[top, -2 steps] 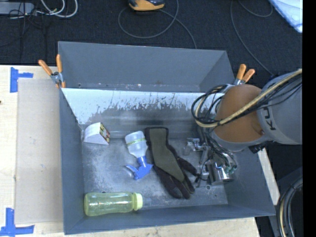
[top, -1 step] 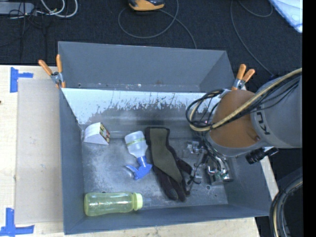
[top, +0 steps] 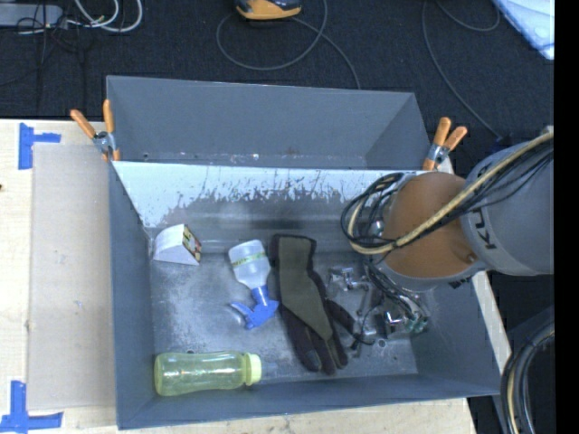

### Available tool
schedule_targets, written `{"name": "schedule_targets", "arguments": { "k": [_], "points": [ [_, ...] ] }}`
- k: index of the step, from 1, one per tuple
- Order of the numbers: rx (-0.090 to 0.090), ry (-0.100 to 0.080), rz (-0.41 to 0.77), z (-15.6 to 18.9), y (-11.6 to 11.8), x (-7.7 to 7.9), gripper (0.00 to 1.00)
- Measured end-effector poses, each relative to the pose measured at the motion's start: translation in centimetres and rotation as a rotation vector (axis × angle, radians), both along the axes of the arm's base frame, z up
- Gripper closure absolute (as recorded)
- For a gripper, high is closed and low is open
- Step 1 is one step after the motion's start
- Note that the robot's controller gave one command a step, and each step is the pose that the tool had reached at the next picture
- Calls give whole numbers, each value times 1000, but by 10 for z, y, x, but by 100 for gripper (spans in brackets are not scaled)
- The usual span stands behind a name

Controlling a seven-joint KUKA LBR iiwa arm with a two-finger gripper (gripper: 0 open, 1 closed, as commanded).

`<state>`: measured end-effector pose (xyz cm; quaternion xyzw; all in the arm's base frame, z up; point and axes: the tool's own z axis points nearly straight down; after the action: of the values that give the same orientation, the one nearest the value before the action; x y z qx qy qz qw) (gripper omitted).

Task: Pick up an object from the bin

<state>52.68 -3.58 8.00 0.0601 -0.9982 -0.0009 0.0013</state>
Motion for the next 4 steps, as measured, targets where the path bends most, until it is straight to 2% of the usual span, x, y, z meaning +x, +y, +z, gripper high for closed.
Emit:
{"name": "schedule_targets", "arguments": {
  "k": [1, 2, 3, 4],
  "points": [
    [0, -2, -217, -10, 71, -32, 100],
    [0, -2, -216, -10, 71, -32, 100],
    [-1, -2, -217, -10, 80, -54, 100],
    [-1, -2, -216, -10, 80, -54, 100]
  ]
}}
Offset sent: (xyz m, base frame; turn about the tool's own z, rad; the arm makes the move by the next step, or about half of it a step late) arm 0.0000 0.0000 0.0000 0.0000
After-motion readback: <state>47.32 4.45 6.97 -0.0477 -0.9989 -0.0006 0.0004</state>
